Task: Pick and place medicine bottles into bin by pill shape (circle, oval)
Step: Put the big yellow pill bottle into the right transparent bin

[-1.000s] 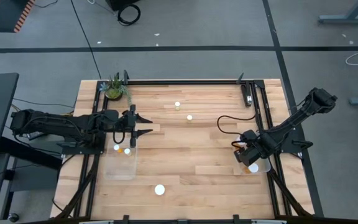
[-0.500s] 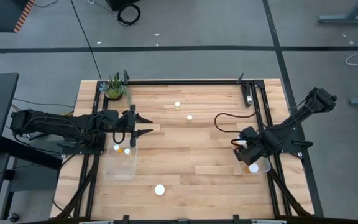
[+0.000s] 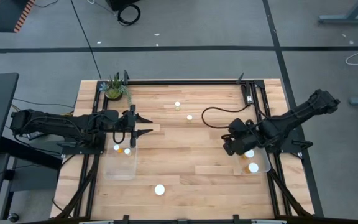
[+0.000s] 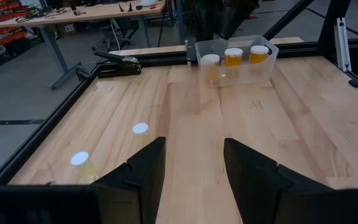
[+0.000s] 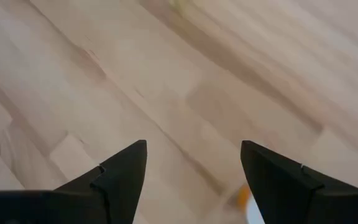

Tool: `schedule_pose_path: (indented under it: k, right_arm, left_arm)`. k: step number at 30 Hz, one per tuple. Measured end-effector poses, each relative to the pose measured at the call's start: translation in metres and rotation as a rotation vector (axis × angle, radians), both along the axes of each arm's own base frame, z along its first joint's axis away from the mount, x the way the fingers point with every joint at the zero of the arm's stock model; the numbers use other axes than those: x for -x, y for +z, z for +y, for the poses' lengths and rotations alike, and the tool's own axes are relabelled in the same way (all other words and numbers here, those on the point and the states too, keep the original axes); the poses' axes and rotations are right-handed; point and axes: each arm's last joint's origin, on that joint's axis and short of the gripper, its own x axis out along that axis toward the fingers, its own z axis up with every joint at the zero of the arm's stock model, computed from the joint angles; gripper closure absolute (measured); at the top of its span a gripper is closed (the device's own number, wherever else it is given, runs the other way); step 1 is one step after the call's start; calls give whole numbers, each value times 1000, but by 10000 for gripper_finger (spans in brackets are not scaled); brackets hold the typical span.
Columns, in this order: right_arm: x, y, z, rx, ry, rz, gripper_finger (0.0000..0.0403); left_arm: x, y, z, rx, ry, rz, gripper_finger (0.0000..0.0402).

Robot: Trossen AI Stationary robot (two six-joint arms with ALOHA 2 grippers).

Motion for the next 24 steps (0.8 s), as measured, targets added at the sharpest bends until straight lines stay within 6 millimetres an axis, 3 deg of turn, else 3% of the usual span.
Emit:
schedule_pose_path:
  k: [11, 24]
  right_arm:
    - [-27, 11, -11, 189, 306, -111, 139]
    - [-58, 32, -43, 335, 667, -298, 165]
  left_arm:
    - [0, 0, 0, 0, -1, 0, 230]
    - [0, 0, 0, 78, 19, -10, 230]
